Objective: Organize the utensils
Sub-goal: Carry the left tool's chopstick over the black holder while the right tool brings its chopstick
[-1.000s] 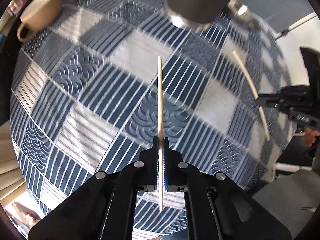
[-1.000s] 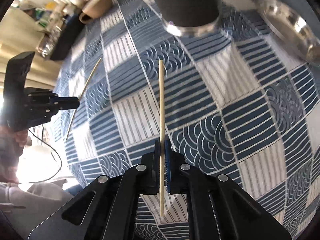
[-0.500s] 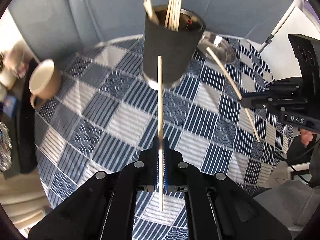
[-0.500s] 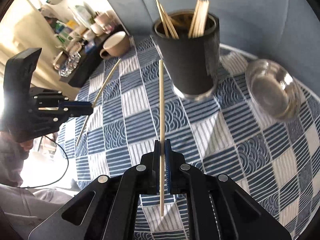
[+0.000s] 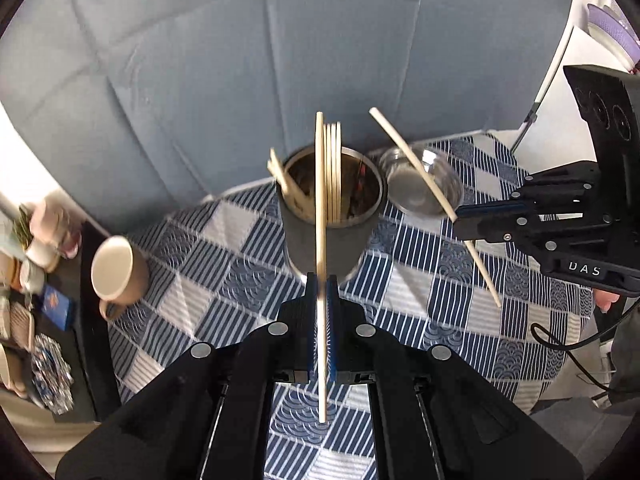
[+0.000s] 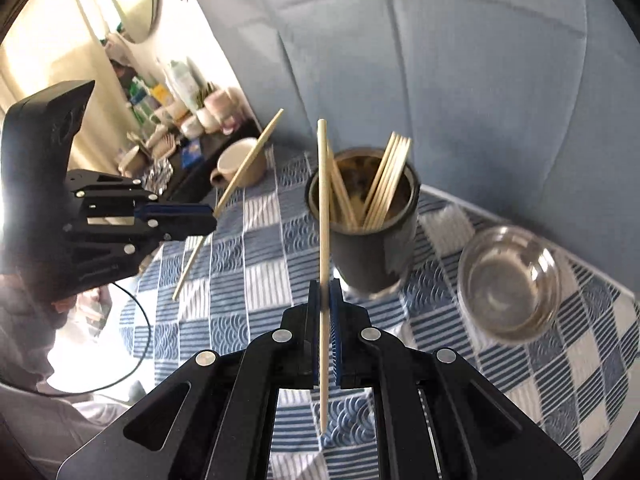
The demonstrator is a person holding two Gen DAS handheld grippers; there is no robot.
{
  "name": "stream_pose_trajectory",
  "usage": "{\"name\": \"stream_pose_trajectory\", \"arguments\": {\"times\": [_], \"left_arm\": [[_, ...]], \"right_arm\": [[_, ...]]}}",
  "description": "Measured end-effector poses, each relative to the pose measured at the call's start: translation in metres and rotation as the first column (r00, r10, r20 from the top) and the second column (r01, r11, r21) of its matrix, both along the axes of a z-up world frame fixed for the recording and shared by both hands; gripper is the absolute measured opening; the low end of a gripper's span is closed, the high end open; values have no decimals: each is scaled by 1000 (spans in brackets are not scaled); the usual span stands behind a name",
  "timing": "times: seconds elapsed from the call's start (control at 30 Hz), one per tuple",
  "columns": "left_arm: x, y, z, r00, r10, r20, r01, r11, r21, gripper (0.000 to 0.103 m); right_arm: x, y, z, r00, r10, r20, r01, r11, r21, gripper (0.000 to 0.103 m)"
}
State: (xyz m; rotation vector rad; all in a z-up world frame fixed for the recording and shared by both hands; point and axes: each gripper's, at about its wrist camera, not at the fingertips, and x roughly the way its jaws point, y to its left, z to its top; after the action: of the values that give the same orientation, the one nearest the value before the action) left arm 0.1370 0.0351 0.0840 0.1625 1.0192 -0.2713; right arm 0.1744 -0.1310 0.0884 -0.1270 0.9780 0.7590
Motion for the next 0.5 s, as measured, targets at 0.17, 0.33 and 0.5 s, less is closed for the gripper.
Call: {"name": "stream_pose_trajectory", "arguments": {"times": [0.17, 0.33, 0.5], "left_arm": [[28, -3, 17, 999, 7, 53, -6, 1000, -18, 5], [55, -3, 29, 992, 12, 125, -1, 996, -89, 5], [80, -11, 24, 990, 13, 143, 2, 994, -105, 5]], "right_arm": [[24, 0, 16, 999, -14, 36, 13, 999, 37, 5], [52, 3, 21, 998, -33, 53, 27, 994, 103, 5], [78, 6, 21, 997, -43, 67, 31, 986, 165, 5]]}}
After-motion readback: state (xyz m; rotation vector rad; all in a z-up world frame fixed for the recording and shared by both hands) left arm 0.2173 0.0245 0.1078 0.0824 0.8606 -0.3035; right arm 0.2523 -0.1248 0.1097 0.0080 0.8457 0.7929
